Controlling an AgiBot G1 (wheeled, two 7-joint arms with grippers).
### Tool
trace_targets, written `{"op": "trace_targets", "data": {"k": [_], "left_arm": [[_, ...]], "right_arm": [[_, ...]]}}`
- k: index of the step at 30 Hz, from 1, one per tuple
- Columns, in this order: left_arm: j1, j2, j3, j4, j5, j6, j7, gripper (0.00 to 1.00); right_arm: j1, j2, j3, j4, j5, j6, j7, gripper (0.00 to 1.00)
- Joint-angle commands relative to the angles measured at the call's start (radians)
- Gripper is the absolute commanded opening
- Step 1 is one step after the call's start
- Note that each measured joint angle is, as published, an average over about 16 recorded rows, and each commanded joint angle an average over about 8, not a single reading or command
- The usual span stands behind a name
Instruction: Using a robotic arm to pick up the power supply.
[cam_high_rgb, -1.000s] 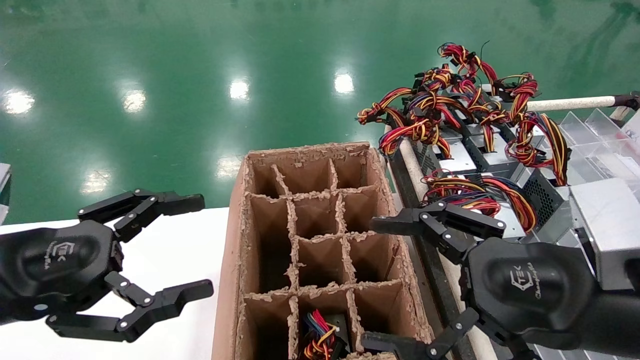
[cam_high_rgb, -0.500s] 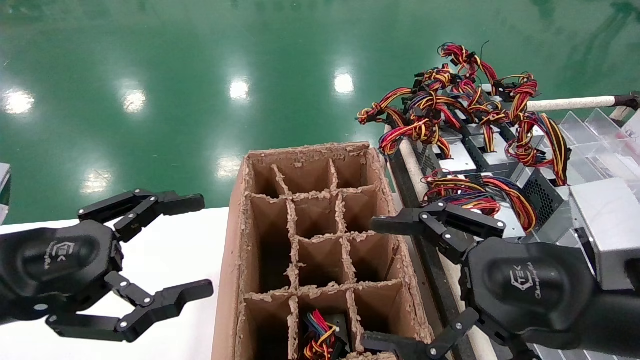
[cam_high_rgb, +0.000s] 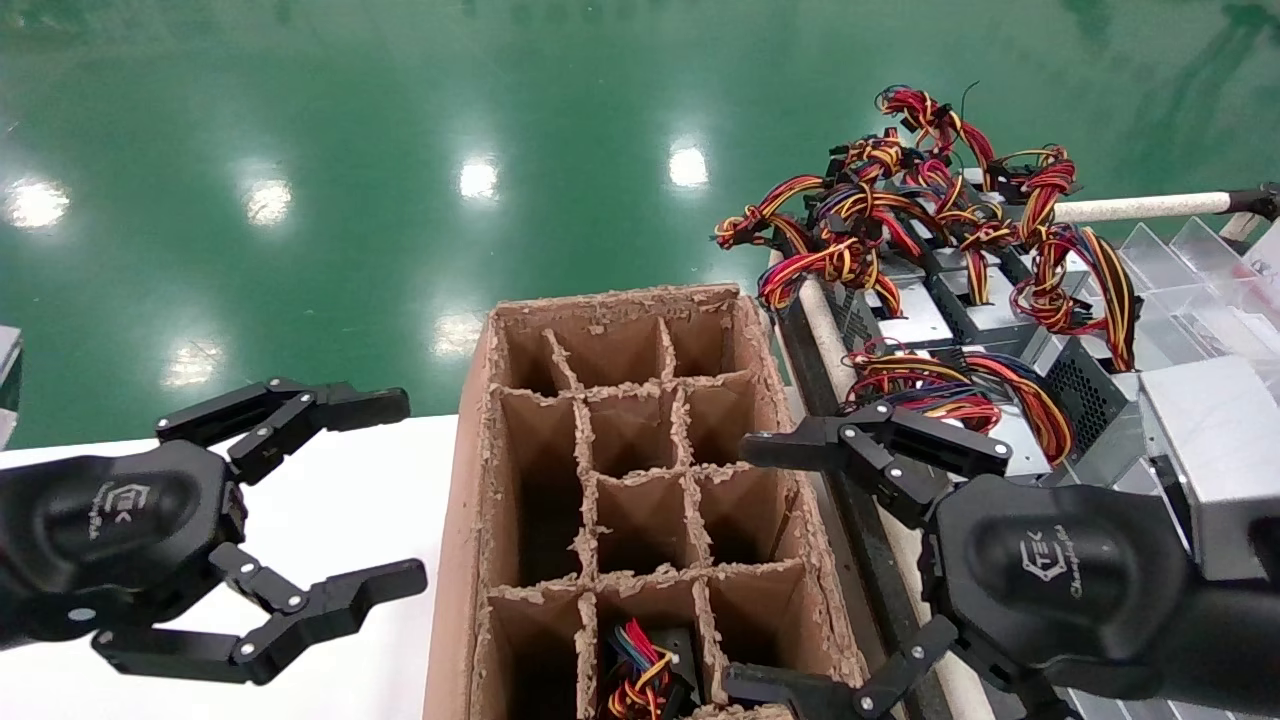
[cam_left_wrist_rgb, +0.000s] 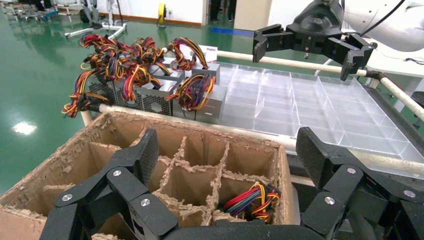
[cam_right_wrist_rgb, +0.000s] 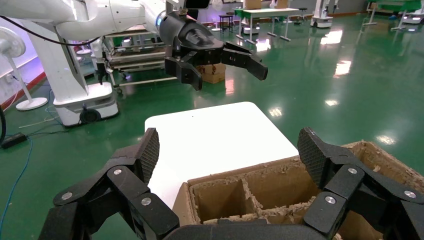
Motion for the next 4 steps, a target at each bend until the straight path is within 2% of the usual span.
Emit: {"op": "trace_targets", "data": {"k": [1,4], "left_arm": [[0.000,0.000,0.000,0.000,0.000,0.000,0.000,1.00],[0.000,0.000,0.000,0.000,0.000,0.000,0.000,1.00]], "right_arm": [[0.000,0.000,0.000,0.000,0.000,0.000,0.000,1.00],[0.000,0.000,0.000,0.000,0.000,0.000,0.000,1.00]]}}
